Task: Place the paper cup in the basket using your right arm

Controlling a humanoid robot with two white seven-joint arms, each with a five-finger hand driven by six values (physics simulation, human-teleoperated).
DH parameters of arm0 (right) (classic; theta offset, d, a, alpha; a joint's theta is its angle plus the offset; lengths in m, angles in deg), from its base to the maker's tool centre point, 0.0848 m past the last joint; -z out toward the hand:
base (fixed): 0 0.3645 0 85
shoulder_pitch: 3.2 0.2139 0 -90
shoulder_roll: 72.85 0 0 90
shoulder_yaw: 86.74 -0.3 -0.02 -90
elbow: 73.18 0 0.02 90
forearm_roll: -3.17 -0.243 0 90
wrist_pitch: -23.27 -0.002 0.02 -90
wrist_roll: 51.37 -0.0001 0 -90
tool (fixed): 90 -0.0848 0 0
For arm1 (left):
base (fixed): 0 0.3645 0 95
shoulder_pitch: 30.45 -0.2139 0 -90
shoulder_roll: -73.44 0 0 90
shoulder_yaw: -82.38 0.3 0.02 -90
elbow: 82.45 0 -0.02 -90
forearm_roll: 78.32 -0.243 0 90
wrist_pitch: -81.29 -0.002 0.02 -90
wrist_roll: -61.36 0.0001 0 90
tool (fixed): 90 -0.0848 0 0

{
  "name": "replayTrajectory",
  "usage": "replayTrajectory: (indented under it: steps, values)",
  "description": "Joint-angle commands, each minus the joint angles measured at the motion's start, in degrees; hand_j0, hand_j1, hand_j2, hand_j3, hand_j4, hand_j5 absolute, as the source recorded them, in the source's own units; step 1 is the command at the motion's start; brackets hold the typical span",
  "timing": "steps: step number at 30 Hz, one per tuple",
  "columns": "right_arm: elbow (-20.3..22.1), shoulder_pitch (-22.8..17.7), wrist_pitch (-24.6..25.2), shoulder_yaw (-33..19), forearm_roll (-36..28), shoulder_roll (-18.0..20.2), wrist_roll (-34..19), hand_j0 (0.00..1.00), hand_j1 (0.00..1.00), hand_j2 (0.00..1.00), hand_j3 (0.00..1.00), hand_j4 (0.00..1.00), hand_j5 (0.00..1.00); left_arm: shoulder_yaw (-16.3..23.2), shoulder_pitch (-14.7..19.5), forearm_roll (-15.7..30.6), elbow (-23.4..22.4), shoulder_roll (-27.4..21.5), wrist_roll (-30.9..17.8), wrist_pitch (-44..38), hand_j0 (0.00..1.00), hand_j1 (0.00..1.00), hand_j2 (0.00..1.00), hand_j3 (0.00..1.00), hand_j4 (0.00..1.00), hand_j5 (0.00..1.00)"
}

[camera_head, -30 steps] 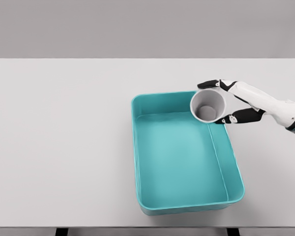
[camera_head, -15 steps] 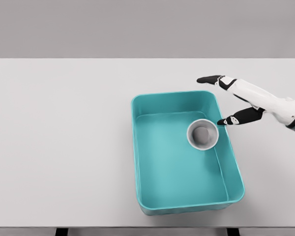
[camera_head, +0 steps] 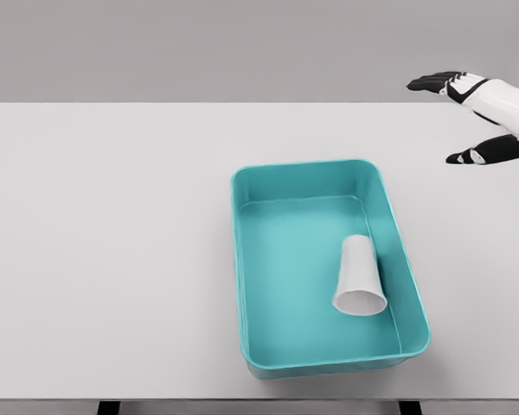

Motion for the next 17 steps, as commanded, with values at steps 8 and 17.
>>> replayTrajectory:
  steps: [8, 17]
  values:
    - [-1.6, -1.9, 0.0, 0.0, 9.3, 3.9, -0.6, 1.0, 1.0, 1.0, 1.0, 1.0, 1.0, 0.0, 0.1, 0.0, 0.0, 0.0, 0.0, 0.0, 1.0, 1.0, 1.0, 1.0, 1.0, 1.0]
    - [0.2, -2.6, 0.0, 0.1, 9.7, 3.8, -0.6, 1.0, 1.0, 1.0, 1.0, 1.0, 1.0, 0.0, 0.0, 0.1, -0.5, 0.0, 0.0, -0.3, 1.0, 1.0, 1.0, 1.0, 1.0, 1.0]
